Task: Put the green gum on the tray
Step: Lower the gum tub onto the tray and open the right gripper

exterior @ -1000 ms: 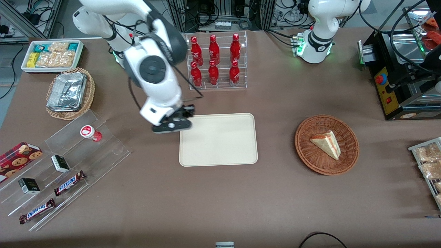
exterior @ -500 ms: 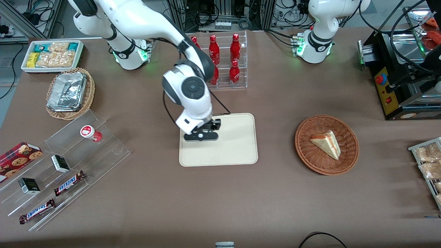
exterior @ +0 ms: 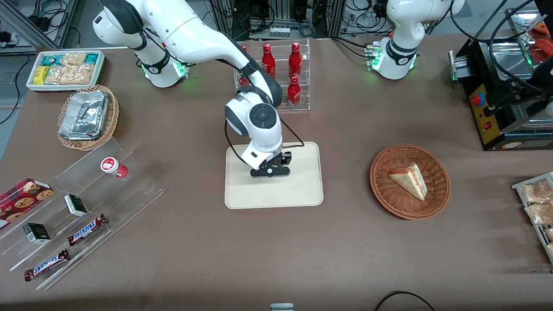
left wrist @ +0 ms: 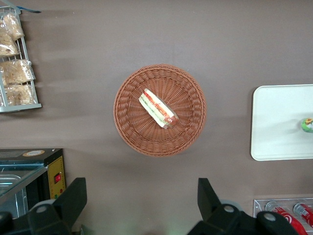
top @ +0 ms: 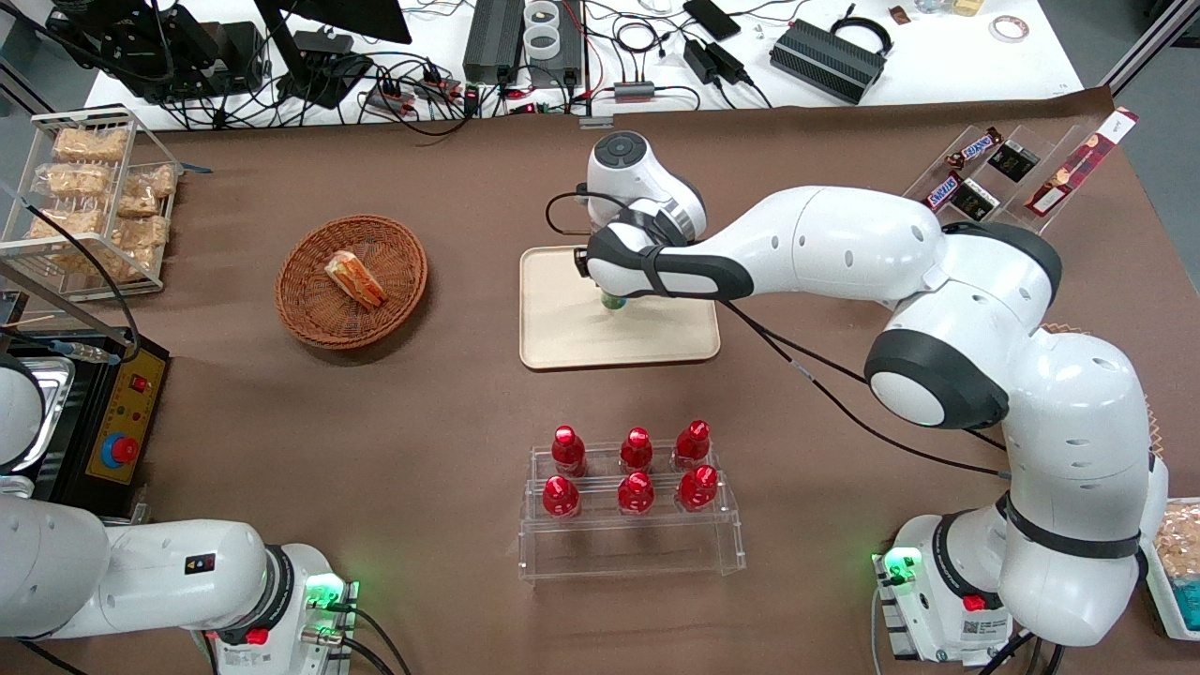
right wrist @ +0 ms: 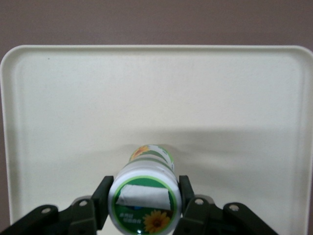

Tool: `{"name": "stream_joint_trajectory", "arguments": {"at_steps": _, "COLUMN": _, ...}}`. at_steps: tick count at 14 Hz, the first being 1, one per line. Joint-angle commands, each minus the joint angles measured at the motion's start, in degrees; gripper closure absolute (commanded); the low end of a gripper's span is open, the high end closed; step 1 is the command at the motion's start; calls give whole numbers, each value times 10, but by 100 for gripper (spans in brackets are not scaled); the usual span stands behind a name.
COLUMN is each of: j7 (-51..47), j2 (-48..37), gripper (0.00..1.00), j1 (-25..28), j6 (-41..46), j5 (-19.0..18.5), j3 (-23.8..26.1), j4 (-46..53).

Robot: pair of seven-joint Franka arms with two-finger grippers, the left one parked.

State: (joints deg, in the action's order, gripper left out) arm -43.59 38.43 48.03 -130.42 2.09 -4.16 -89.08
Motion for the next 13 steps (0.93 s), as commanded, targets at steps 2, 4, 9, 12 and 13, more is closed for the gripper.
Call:
{"name": "stream_joint_trajectory", "arguments": {"at_steps": 2, "j7": -11, "j2": 14, "gripper": 100, "j1": 7, "j6": -14, "j5": 15, "j3": -1, "j4": 1}}
{"name": "stream_joint_trajectory", "arguments": {"at_steps": 4, "j7": -11, "j2": 14, "gripper": 100, "j1": 12, "j6": -26, "j5": 16, "j3": -1, "j4": -9}}
{"name": "stream_joint_trajectory", "arguments": {"at_steps": 9, "j7": -4, "j2": 16, "gripper": 0, "j1": 5, "j6": -24, "j5": 15, "j3": -1, "j4": -9}}
{"name": "stream_joint_trajectory", "arguments": {"at_steps": 12, "j7": 3, "j2": -22, "gripper": 0, "j1": 0, "j6": 24, "j5": 16, "j3": -1, "j4": -9}}
{"name": "stream_joint_trajectory", "arguments": {"at_steps": 13, "j7": 10, "j2": -47, "gripper": 0, "j1": -7, "j6": 45, "j5": 14, "j3": -3, "j4": -15}}
